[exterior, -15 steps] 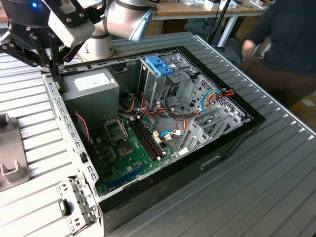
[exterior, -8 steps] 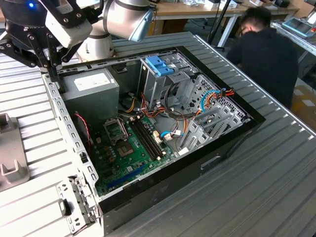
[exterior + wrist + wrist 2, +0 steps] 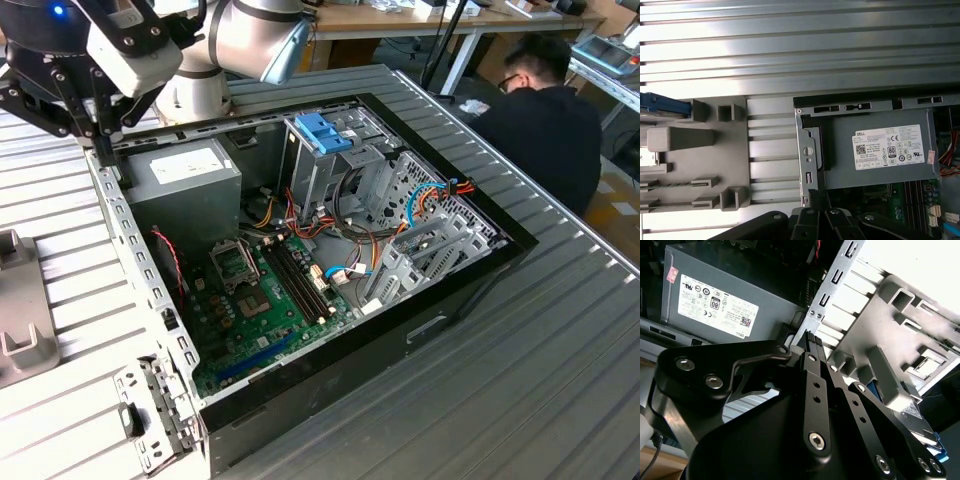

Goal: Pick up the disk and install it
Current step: 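Reach for the disk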

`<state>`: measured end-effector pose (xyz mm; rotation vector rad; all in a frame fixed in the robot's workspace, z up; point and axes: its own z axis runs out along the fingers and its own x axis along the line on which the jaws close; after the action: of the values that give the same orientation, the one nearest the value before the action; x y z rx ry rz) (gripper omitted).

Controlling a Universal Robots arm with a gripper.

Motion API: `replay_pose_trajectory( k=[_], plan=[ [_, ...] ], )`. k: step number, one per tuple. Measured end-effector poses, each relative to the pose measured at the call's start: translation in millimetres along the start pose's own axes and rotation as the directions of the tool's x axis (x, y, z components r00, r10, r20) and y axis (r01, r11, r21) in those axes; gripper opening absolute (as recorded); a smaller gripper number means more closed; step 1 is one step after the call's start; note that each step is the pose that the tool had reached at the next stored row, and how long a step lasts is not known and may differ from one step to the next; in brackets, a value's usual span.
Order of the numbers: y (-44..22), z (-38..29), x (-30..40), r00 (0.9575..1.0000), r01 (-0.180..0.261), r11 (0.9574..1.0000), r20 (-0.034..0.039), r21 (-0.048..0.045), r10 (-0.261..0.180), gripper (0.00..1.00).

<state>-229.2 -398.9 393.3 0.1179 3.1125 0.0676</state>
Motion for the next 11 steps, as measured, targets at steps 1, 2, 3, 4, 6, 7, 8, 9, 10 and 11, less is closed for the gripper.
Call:
replay_pose_trajectory(
  k=[1,2,3,4,6,7,8,9,10,11],
  plan=[
    [-0.1,0.0,0.6,1.0,0.0,1.0,0.0,0.0,0.0,0.1],
    [-0.1,0.0,1.0,1.0,0.0,1.0,0.0,0.0,0.0,0.1],
    [-0.1,0.0,1.4,1.0,0.0,1.0,0.0,0.0,0.0,0.1],
    [-0.1,-0.1,1.8,1.0,0.0,1.0,0.0,0.0,0.0,0.1],
    [-0.2,-0.1,2.4,1.0,0.0,1.0,0.0,0.0,0.0,0.1],
    [-0.2,-0.1,2.7,1.0,0.0,1.0,0.0,0.0,0.0,0.1],
    [-0.2,-0.1,3.2,1.0,0.0,1.0,0.0,0.0,0.0,0.1],
    [-0.3,-0.1,3.5,1.0,0.0,1.0,0.0,0.0,0.0,0.1],
    [-0.3,-0.1,4.1,1.0,0.0,1.0,0.0,0.0,0.0,0.1],
    [-0.3,-0.1,4.6,1.0,0.0,1.0,0.0,0.0,0.0,0.1]
  ],
)
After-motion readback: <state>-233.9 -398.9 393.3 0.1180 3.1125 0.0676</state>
